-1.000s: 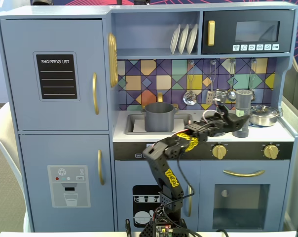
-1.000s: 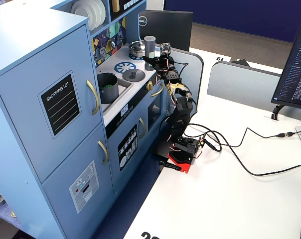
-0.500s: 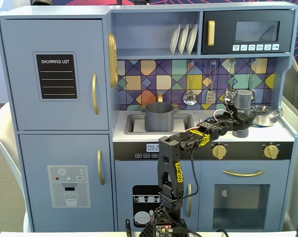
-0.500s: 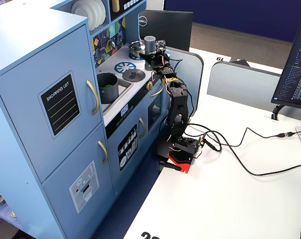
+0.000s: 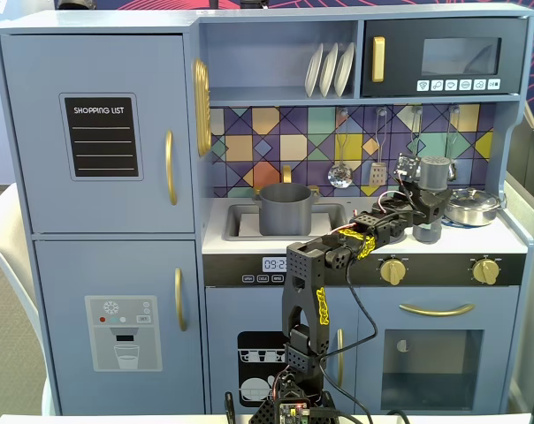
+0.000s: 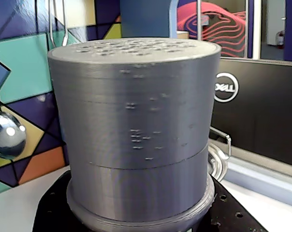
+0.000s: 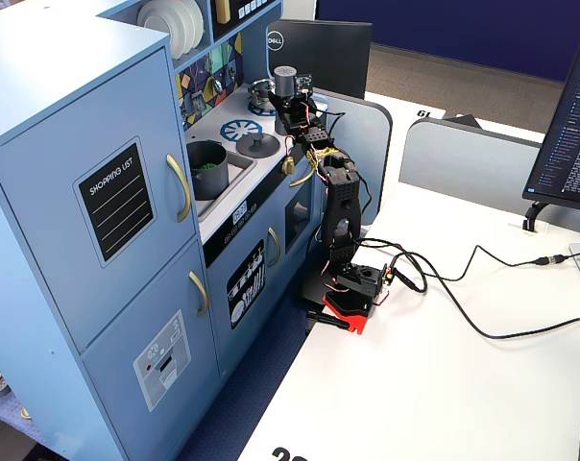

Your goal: Put salt in the gray recipient

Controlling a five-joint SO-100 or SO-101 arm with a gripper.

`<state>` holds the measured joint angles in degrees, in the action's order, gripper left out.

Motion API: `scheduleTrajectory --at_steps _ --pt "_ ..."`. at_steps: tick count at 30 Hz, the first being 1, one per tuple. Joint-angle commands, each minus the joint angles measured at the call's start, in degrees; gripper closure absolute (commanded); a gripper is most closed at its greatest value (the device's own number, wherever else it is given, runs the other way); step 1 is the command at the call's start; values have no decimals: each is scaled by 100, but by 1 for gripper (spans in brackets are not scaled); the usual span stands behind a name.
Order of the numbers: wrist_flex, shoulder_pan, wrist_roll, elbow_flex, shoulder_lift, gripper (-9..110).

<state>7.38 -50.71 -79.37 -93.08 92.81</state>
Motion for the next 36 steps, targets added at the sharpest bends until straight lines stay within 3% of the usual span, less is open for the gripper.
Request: scheduleTrajectory --at_steps 1,6,21,27,36 --pt "88 35 519 123 510 101" --pt "-703 413 2276 9 1239 101" --pt "-2892 3270 9369 422 3428 101" --pt "-3296 4491 11347 650 3428 101" --pt "-2979 5493 13166 791 3006 101"
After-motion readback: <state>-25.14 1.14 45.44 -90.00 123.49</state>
